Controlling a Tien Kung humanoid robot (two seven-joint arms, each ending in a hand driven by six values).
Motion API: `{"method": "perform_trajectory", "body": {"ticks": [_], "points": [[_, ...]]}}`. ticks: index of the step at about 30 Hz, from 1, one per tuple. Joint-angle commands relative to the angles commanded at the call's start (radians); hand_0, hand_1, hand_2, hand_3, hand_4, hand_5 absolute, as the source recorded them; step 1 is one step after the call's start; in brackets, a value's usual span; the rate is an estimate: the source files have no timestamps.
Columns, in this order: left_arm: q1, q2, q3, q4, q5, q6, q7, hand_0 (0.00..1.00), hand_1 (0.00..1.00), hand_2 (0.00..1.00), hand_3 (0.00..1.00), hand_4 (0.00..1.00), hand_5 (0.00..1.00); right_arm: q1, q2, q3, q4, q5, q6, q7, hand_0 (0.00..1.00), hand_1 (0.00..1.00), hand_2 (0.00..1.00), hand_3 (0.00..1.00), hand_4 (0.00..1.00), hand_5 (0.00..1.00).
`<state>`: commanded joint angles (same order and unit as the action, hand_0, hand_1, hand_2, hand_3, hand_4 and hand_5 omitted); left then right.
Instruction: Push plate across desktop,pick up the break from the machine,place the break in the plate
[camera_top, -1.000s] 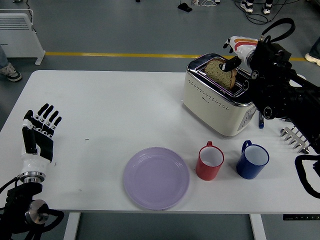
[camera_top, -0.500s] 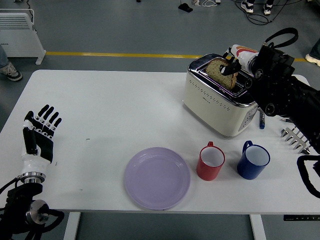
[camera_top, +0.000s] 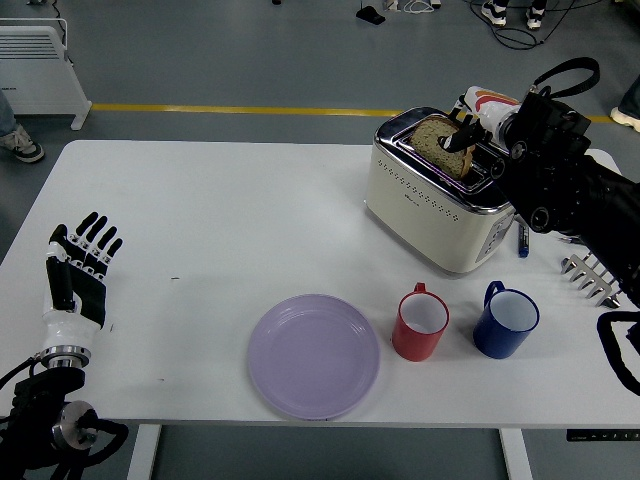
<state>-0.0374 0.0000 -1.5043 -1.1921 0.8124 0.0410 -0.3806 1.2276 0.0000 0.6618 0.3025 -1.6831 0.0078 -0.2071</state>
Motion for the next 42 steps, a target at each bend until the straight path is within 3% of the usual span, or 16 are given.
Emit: {"method": "perform_trajectory", "body": {"ticks": [15, 17, 18, 23, 24, 27, 35, 39, 42], "points": [[-0.001, 0.0, -0.006, 0.016, 0.006, 0.003, -0.003, 0.811, 0.819, 0.841, 0.728, 0.539, 0.998, 0.008, 0.0, -0.03, 0.012, 0.036, -0.004, 0.025, 0.24, 0.323, 0.377, 0.447, 0.503, 0.005], [-0.003, 0.0, -0.005, 0.016, 0.007, 0.003, -0.003, 0.811, 0.819, 0.841, 0.728, 0.539, 0.998, 0.011, 0.0, -0.025, 0.025, 0.021, -0.007, 0.018, 0.24, 0.323, 0.377, 0.447, 0.503, 0.005], [-0.003, 0.0, -0.005, 0.016, 0.007, 0.003, -0.003, 0.811, 0.819, 0.841, 0.728, 0.537, 0.998, 0.012, 0.0, -0.023, 0.029, 0.015, -0.008, 0.015, 0.23, 0.292, 0.354, 0.427, 0.438, 0.002], [-0.003, 0.0, -0.005, 0.016, 0.007, 0.002, -0.002, 0.811, 0.819, 0.841, 0.728, 0.537, 0.998, 0.019, 0.0, 0.014, 0.082, -0.045, -0.024, -0.006, 0.23, 0.292, 0.354, 0.427, 0.438, 0.002], [-0.003, 0.0, -0.005, 0.016, 0.007, 0.002, -0.002, 0.809, 0.819, 0.841, 0.728, 0.537, 0.998, 0.021, 0.0, 0.023, 0.103, -0.068, -0.025, -0.011, 0.218, 0.279, 0.344, 0.422, 0.397, 0.002], [0.0, 0.0, -0.007, 0.016, 0.007, 0.002, -0.002, 0.809, 0.819, 0.841, 0.728, 0.537, 0.998, 0.034, -0.004, 0.054, 0.173, -0.13, -0.023, -0.031, 0.218, 0.279, 0.344, 0.422, 0.397, 0.002], [0.006, 0.0, -0.007, 0.019, 0.008, 0.003, -0.002, 0.81, 0.817, 0.841, 0.728, 0.537, 0.998, 0.06, -0.108, 0.11, 0.417, -0.197, -0.027, -0.071, 0.211, 0.27, 0.336, 0.415, 0.354, 0.002], [0.008, 0.0, -0.008, 0.02, 0.009, 0.002, -0.001, 0.809, 0.816, 0.841, 0.728, 0.537, 0.998, 0.047, -0.15, 0.112, 0.547, -0.144, -0.034, -0.096, 0.201, 0.264, 0.329, 0.409, 0.318, 0.002], [0.008, 0.0, -0.008, 0.019, 0.008, 0.002, -0.001, 0.81, 0.817, 0.841, 0.729, 0.537, 0.998, 0.021, -0.193, 0.096, 0.661, -0.037, -0.016, -0.115, 0.188, 0.258, 0.321, 0.399, 0.314, 0.002]]}}
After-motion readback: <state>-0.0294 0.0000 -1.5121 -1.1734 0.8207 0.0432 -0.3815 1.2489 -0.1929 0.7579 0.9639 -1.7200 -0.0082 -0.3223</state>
